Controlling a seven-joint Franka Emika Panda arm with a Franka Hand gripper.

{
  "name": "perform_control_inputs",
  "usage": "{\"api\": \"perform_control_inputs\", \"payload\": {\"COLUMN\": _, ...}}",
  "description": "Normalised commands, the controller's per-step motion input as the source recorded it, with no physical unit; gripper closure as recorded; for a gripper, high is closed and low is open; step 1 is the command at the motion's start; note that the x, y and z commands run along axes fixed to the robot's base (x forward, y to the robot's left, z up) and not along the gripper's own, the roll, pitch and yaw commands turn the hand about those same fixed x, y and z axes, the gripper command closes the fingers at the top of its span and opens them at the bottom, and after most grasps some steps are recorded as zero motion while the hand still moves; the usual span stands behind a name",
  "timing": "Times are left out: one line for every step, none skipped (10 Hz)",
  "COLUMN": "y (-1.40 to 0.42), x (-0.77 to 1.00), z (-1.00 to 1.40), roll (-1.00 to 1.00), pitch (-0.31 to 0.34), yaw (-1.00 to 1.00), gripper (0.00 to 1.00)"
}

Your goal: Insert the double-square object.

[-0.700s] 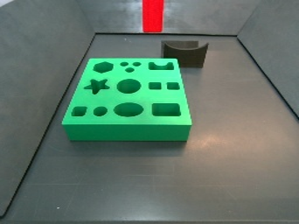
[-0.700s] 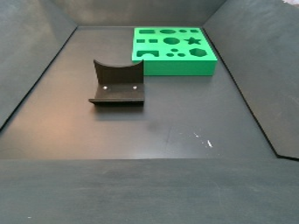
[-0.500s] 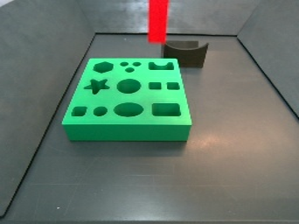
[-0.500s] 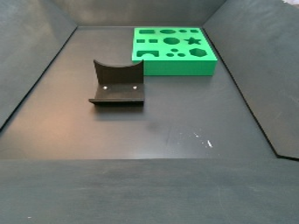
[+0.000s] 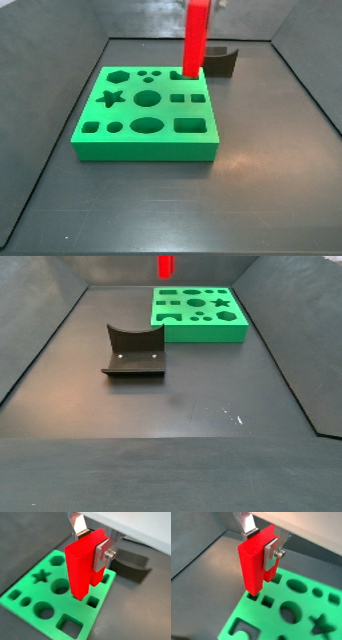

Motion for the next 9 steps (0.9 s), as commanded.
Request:
{"api": "perform_control_inputs", "payload": {"y": 0.03, "x": 0.07, "z": -0.37, "roll": 0.0, "pitch": 0.0, "yaw": -1.0, "gripper": 1.0}}
{"api": "perform_control_inputs", "payload": {"y": 0.02, "x": 0.07, "z": -0.36, "roll": 0.0, "pitch": 0.0, "yaw": -1.0, "gripper": 1.0}}
{"api": "perform_control_inputs", "payload": {"y": 0.02, "x": 0.06, "z": -0.37, "roll": 0.0, "pitch": 0.0, "yaw": -1.0, "gripper": 1.0}}
{"api": "perform_control_inputs", "payload": {"y": 0.01, "x": 0.05, "z": -0.36, "roll": 0.0, "pitch": 0.0, "yaw": -1.0, "gripper": 1.0}}
{"api": "perform_control_inputs", "payload": {"y": 0.0, "x": 0.05, "z": -0.34, "roll": -0.01, "pitch": 0.0, "yaw": -1.0, "gripper": 1.0}}
{"api": "perform_control_inputs", "payload": {"y": 0.0, "x": 0.06, "z": -0.33, "roll": -0.01, "pitch": 0.0, "yaw": -1.0, "gripper": 1.0}}
{"api": "perform_control_inputs", "payload": {"y": 0.0, "x": 0.04, "z": -0.29, "roll": -0.02, "pitch": 0.0, "yaw": -1.0, "gripper": 1.0}}
{"api": "perform_control_inputs", "payload": {"y": 0.0, "x": 0.0, "z": -0.18, "roll": -0.02, "pitch": 0.0, "yaw": -1.0, "gripper": 1.0}}
{"api": "perform_control_inputs", "payload": {"y": 0.0, "x": 0.0, "z": -0.04, "roll": -0.03, "pitch": 0.0, "yaw": -1.0, "gripper": 1.0}}
